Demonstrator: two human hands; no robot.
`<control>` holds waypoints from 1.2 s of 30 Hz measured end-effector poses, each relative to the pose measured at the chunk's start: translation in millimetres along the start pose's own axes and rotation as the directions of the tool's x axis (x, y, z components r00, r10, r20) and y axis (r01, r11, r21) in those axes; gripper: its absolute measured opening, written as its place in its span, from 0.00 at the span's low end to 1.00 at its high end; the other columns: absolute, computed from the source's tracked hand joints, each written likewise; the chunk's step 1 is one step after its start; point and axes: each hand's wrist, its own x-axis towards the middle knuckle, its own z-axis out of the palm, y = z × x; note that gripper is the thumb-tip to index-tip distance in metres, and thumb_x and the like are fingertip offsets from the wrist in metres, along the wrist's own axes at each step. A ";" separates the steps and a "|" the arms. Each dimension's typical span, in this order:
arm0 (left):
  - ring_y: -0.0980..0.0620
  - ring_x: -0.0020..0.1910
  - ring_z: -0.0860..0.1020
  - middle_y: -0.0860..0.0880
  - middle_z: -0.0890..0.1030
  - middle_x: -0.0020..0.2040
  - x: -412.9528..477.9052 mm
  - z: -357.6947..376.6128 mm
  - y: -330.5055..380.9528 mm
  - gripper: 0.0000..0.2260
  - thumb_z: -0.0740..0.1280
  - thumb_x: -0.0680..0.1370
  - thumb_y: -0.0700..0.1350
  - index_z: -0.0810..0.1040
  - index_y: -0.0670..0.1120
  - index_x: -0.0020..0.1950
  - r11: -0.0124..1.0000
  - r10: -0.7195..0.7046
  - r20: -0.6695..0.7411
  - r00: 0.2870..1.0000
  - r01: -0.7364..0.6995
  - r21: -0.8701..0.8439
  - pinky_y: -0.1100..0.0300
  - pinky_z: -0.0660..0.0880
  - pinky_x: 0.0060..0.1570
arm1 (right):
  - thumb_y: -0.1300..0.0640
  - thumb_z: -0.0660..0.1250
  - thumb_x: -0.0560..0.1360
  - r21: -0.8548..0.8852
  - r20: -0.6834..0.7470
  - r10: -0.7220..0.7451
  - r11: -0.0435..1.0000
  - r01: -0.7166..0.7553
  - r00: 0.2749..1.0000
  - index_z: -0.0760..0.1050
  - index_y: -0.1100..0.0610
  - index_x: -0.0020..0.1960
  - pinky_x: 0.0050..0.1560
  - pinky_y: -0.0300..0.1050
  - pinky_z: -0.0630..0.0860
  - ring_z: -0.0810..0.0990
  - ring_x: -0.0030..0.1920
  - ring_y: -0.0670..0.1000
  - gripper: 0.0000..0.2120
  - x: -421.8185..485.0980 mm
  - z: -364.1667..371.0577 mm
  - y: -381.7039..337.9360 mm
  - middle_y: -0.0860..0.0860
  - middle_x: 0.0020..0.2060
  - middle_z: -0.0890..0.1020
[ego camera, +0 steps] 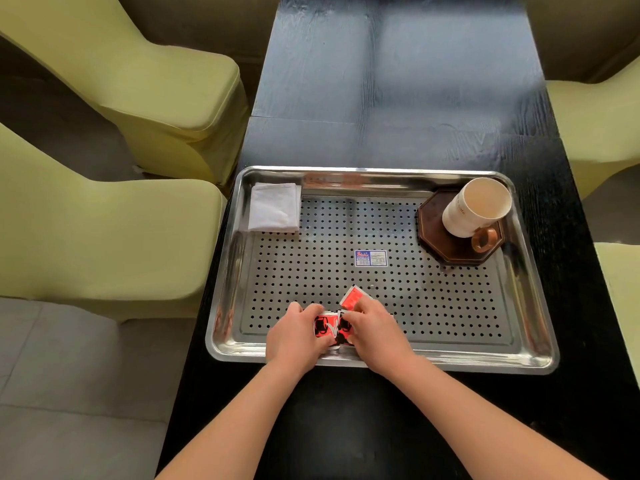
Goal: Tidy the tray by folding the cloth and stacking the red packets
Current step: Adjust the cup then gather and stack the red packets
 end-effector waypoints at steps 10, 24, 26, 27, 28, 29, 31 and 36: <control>0.55 0.44 0.73 0.54 0.70 0.50 5.0 2.6 -10.0 0.24 0.71 0.76 0.51 0.71 0.58 0.71 0.993 0.003 -0.013 1.000 -0.004 -0.120 0.62 0.69 0.44 | 0.53 0.72 0.76 0.145 -0.180 0.251 0.963 -0.226 0.951 0.76 0.52 0.63 0.54 0.46 0.76 0.73 0.55 0.50 0.16 17.4 -18.7 11.7 0.49 0.53 0.76; 0.57 0.43 0.73 0.56 0.69 0.47 7.3 8.3 -15.5 0.24 0.73 0.75 0.49 0.73 0.60 0.69 0.977 -0.007 -0.031 0.999 0.000 -0.215 0.63 0.69 0.42 | 0.52 0.75 0.72 0.066 0.025 0.343 0.936 -0.344 0.939 0.78 0.54 0.51 0.50 0.49 0.76 0.77 0.52 0.54 0.12 42.4 -31.7 25.6 0.51 0.50 0.75; 0.56 0.44 0.74 0.55 0.70 0.47 7.4 8.8 -15.7 0.24 0.73 0.75 0.49 0.72 0.59 0.69 0.976 -0.008 -0.031 1.000 0.001 -0.217 0.63 0.70 0.43 | 0.53 0.74 0.73 0.014 -0.014 0.308 0.951 -0.308 0.951 0.75 0.54 0.55 0.49 0.50 0.76 0.76 0.53 0.55 0.14 40.0 -29.9 26.6 0.52 0.51 0.75; 0.56 0.44 0.74 0.55 0.70 0.48 7.4 8.9 -15.7 0.24 0.73 0.75 0.49 0.72 0.59 0.69 0.976 -0.007 -0.030 1.000 0.001 -0.217 0.62 0.71 0.43 | 0.54 0.74 0.74 -0.019 -0.019 0.302 0.953 -0.303 0.953 0.75 0.55 0.56 0.48 0.50 0.76 0.77 0.53 0.55 0.14 39.9 -29.6 26.5 0.52 0.51 0.76; 0.56 0.44 0.74 0.55 0.70 0.48 7.3 8.8 -15.9 0.24 0.73 0.75 0.49 0.72 0.59 0.69 0.976 -0.007 -0.029 1.000 0.000 -0.216 0.62 0.71 0.43 | 0.54 0.73 0.74 -0.036 -0.015 0.312 0.949 -0.312 0.950 0.74 0.56 0.56 0.48 0.51 0.77 0.78 0.53 0.56 0.13 40.6 -29.9 26.4 0.53 0.51 0.78; 0.56 0.44 0.74 0.55 0.70 0.48 7.2 8.9 -15.9 0.24 0.73 0.75 0.49 0.72 0.59 0.69 0.976 -0.006 -0.028 1.000 0.000 -0.216 0.62 0.71 0.43 | 0.54 0.73 0.74 -0.030 -0.003 0.334 0.942 -0.334 0.943 0.74 0.56 0.54 0.47 0.52 0.77 0.78 0.52 0.57 0.13 42.0 -30.6 26.3 0.54 0.50 0.79; 0.56 0.44 0.74 0.55 0.69 0.48 7.3 8.8 -16.5 0.24 0.73 0.75 0.49 0.72 0.59 0.69 0.977 -0.008 -0.027 1.000 0.002 -0.215 0.62 0.71 0.43 | 0.53 0.73 0.74 0.026 0.042 0.385 0.922 -0.386 0.922 0.74 0.57 0.52 0.47 0.52 0.77 0.79 0.50 0.58 0.13 45.6 -32.8 26.8 0.54 0.48 0.81; 0.56 0.44 0.74 0.55 0.70 0.48 8.2 8.4 -15.9 0.24 0.73 0.74 0.49 0.73 0.59 0.69 0.977 -0.010 -0.021 1.000 0.006 -0.213 0.62 0.71 0.42 | 0.47 0.75 0.72 0.070 0.082 0.453 0.886 -0.458 0.888 0.77 0.55 0.46 0.45 0.49 0.75 0.79 0.47 0.54 0.13 47.3 -37.5 34.2 0.51 0.46 0.80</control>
